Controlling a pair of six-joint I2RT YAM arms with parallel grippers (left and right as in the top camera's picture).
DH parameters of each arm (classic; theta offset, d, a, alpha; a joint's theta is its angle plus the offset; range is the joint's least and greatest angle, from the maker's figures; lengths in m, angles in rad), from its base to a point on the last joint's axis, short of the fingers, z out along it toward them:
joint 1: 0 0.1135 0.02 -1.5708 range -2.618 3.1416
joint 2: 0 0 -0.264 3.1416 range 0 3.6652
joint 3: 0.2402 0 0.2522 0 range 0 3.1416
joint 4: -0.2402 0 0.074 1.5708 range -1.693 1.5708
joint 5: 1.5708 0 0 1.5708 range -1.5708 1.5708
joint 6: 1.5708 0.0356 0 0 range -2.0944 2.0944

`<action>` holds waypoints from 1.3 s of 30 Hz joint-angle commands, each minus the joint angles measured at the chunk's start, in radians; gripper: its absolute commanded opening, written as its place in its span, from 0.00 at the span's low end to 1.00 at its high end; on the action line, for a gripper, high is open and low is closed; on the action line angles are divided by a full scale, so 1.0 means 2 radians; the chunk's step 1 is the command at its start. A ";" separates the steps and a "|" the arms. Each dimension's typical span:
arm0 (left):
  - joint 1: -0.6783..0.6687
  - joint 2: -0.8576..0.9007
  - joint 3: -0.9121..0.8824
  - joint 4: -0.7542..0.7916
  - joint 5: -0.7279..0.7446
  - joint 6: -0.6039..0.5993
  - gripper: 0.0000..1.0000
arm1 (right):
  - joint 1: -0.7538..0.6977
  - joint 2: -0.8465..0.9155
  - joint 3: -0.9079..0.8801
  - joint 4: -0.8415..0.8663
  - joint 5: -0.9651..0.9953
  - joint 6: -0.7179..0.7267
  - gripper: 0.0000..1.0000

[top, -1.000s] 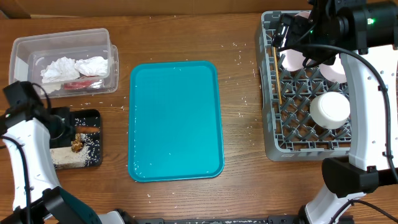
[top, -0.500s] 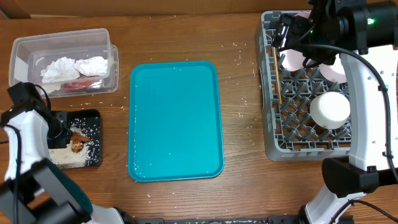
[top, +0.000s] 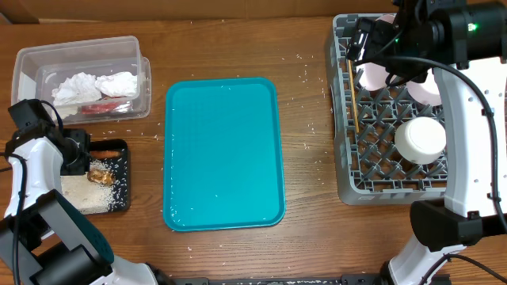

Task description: Sort waste into correct bins and load items into the dishwasher

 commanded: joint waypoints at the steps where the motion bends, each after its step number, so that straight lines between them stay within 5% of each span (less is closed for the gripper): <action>1: 0.007 0.002 0.008 0.001 0.009 0.010 0.51 | 0.001 -0.004 0.001 0.003 0.002 0.000 1.00; 5: 0.021 -0.002 0.009 -0.001 0.053 0.018 0.59 | 0.001 -0.004 0.001 0.003 0.002 0.000 1.00; 8: 0.037 -0.015 0.015 -0.011 0.122 0.048 0.91 | 0.001 -0.004 0.001 0.003 0.002 0.000 1.00; 10: 0.048 -0.029 0.024 -0.039 0.171 0.074 1.00 | 0.001 -0.004 0.001 0.003 0.002 0.000 1.00; 15: 0.077 -0.084 0.040 -0.141 0.235 0.148 0.99 | 0.001 -0.004 0.001 0.003 0.002 0.000 1.00; 24: 0.092 -0.246 0.039 -0.344 0.172 0.262 1.00 | 0.001 -0.004 0.001 0.003 0.002 0.000 1.00; 39: 0.091 -0.463 0.039 -0.482 0.160 0.252 1.00 | 0.001 -0.004 0.001 0.003 0.002 0.000 1.00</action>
